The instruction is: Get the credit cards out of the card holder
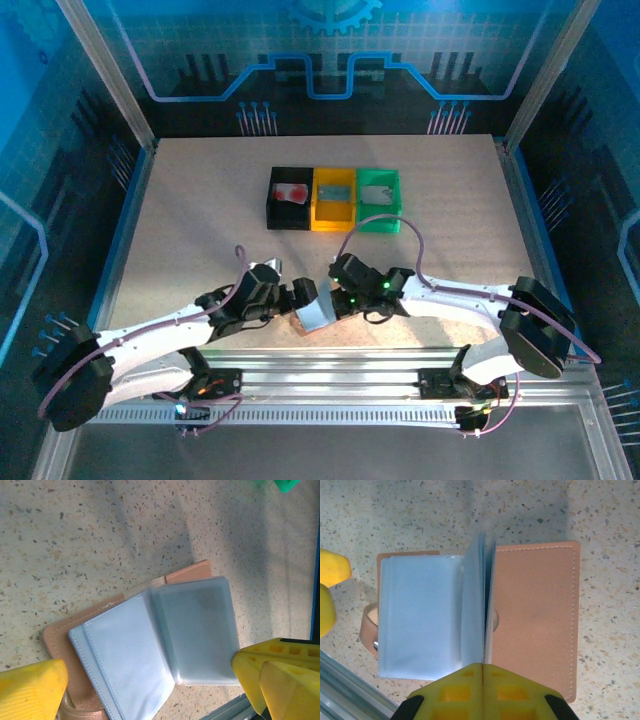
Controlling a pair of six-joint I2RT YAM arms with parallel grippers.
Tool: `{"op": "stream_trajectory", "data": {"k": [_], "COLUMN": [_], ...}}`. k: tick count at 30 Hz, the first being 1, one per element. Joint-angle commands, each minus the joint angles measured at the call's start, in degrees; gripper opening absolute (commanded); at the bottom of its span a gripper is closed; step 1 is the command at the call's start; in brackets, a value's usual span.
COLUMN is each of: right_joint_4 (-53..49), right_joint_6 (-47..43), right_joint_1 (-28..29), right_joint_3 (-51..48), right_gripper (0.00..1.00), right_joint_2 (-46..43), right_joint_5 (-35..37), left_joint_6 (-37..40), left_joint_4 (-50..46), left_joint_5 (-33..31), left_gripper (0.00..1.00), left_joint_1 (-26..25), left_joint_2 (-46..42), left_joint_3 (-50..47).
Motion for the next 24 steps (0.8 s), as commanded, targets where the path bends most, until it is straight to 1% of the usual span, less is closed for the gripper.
{"op": "stream_trajectory", "data": {"k": [1,6,11,16,20,24], "right_joint_4": [-1.29,-3.99,-6.59,-8.97,-8.99,-8.2], "right_joint_6": [1.66,1.66,1.97,1.05,0.2,0.66], "right_joint_1": [1.09,0.56,-2.18,-4.27,-4.1,-2.04], "right_joint_3": [1.99,1.37,-0.08,-0.77,-0.37,0.43], "right_gripper": [0.0,0.0,0.0,0.0,0.0,0.0], "right_joint_2": [-0.16,-2.2,-4.93,-5.25,-3.44,-0.25], "right_joint_5": [4.4,10.09,15.06,20.35,19.96,18.78], "left_joint_6": [-0.5,-0.36,0.42,0.55,0.03,-0.46], "left_joint_4": [-1.03,-3.33,-7.03,-8.28,-7.55,-6.53], "left_joint_5": [-1.45,-2.01,-2.9,-3.25,-3.08,-2.64], "left_gripper": [0.99,0.99,0.99,0.99,0.99,0.99], "left_joint_1": [-0.15,-0.08,0.01,0.01,0.09,0.02], "left_joint_2": [-2.17,-5.2,-8.16,-9.4,-9.41,-8.99], "left_joint_3": [-0.81,-1.62,-1.66,-1.99,-2.8,-3.37]}}
